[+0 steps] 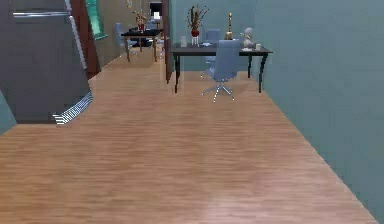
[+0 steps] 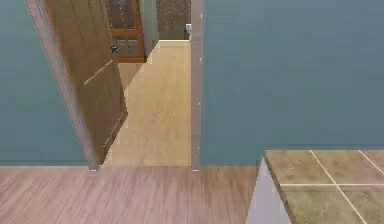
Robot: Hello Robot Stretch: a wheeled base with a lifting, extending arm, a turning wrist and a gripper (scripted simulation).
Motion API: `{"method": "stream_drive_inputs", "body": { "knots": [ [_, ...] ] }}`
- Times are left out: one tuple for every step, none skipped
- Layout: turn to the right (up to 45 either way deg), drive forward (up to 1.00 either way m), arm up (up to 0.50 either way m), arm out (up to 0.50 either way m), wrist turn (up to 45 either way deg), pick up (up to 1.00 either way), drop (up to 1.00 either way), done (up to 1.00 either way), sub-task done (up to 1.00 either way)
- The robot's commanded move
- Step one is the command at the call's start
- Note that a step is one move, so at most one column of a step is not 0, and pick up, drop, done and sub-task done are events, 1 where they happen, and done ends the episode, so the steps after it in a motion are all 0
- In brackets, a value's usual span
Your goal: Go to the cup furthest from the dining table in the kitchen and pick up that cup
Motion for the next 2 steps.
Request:
{"method": "stream_drive_inputs", "body": {
  "knots": [
    [-6.0,0.0,0.0,0.0,0.0,0.0,0.0,0.0,0.0],
    [0.0,0.3,0.0,0.0,0.0,0.0,0.0,0.0,0.0]
  ]
}}
